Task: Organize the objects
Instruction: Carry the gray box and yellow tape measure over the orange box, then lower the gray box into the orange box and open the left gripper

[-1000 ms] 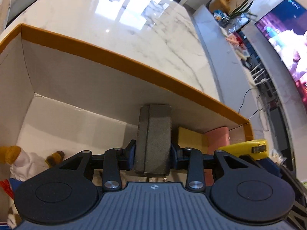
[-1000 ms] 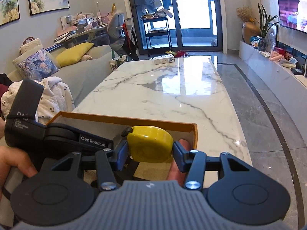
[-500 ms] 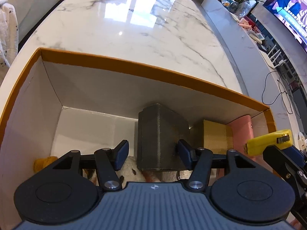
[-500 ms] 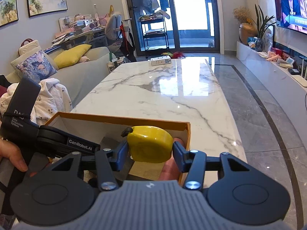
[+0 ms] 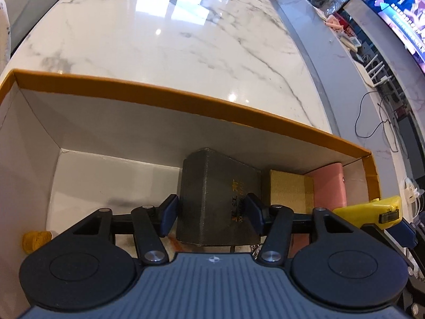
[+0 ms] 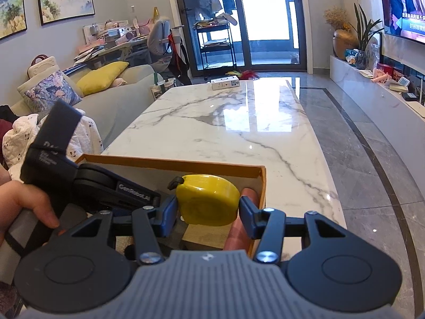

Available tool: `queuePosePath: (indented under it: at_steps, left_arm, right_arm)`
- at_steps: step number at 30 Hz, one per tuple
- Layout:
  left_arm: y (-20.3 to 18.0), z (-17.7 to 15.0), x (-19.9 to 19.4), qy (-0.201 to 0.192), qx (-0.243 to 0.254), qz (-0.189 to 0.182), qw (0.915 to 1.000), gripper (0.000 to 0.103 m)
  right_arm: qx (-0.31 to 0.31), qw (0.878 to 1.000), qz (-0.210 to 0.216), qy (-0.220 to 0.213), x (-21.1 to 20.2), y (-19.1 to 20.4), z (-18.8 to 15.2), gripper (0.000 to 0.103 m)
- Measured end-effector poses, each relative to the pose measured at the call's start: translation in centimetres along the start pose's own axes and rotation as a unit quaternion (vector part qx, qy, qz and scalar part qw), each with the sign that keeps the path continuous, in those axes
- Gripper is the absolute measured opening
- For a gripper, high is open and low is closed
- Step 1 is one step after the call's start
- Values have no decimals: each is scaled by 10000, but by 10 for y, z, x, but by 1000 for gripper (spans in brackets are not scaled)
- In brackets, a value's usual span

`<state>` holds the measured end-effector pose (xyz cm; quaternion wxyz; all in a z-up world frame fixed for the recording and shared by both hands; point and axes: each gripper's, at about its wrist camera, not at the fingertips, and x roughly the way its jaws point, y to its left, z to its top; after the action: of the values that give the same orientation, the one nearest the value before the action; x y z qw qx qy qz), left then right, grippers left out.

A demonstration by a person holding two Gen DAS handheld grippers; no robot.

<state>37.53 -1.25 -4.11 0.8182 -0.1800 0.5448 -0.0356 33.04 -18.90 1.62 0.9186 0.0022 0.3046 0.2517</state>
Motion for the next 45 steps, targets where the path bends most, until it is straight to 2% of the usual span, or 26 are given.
queuePosePath:
  at_steps: [4,7,8,9,10,15,19,21,27,31,34,38,45]
  left_arm:
    - [-5,-4,-10,-130,280,275,9991,64]
    - [-5,-8,-17,-178,406,344,9984,64]
    - [-4,-9,-19,-192,415,312,9985,57]
    - [-3,-10,-20,-207,426,258,9985,44]
    - [-2,-10,-21,-193,451,168,9987,41]
    - [-4,-6,-16,-166,358,94,9992,41]
    - [1,-2,-9,-61,243,-117,9996,42]
    - [2,0,-4,-9,166,-158,9997,45]
    - [-10,2,4,96,323,18,9994,58]
    - [-7,7,11,223,129,-75,9996,62]
    - [-7,6,10,255,339,-107,9990,62]
    - [-5,8,8,657,467,-152,9966,63]
    - [-11,1,7,1191,1041,-163,9873,64]
  right_arm:
    - [-58,10000,-20,-18,-2,1,-1,53]
    - [-61,10000,13,-21,-2,1,-1,53]
    - [-64,10000,23,-20,-2,1,-1,53]
    - [-68,10000,32,-18,-1,2,0,53]
    - [-72,10000,40,-16,-1,2,0,53]
    - [-66,10000,58,-1,0,3,-1,53]
    - [-75,9999,72,3,1,4,-2,53]
    - [-86,9999,85,19,2,5,-2,53]
    - [-97,9999,59,91,6,2,-2,53]
    - [-82,9999,54,103,8,2,-2,53]
    - [-91,9999,66,108,8,2,-2,53]
    - [-83,9999,59,110,9,2,-3,53]
    - [-61,9999,51,124,11,3,-4,53]
